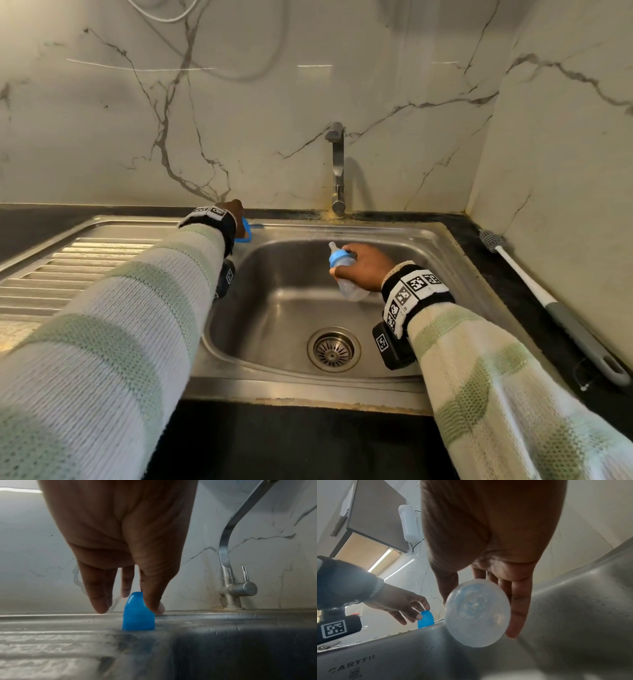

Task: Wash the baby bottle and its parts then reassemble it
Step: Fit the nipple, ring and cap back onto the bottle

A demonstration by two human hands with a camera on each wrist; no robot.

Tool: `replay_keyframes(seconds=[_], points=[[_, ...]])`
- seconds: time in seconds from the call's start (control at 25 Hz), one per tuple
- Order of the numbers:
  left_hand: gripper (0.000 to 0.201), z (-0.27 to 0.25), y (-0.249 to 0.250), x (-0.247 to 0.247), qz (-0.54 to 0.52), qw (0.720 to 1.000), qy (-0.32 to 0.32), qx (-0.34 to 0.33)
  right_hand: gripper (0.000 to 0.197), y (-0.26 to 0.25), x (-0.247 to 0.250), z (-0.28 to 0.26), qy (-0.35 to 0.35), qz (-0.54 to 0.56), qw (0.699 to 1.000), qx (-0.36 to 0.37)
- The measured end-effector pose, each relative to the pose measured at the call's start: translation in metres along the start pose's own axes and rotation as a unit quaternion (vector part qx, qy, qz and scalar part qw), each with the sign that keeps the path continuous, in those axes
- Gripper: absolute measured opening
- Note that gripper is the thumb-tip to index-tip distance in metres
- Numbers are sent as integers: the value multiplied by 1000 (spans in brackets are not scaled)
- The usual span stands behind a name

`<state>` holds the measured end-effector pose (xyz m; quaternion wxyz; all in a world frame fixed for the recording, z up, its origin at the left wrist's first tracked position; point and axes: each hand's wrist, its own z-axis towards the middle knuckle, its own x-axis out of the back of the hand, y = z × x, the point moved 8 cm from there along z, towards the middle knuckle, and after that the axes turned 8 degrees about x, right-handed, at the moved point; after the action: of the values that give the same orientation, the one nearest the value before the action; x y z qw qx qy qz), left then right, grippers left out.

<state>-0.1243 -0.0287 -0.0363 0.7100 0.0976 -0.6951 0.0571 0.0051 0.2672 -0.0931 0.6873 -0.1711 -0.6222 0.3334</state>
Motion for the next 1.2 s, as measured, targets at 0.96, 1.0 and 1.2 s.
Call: replay_keyframes(seconds=[0.96,1.0,1.2], points=[[41,-120,117,-39,-620,746,-243,-20,61,-30,16,1,56,-13,996,73],[38,-124,120,-39,-623,745,-240,-27,58,-32,16,-1,52,-19,996,74],[34,-139,119,-44,-600,772,-207,-34,47,-36,14,-9,50,-14,996,72]])
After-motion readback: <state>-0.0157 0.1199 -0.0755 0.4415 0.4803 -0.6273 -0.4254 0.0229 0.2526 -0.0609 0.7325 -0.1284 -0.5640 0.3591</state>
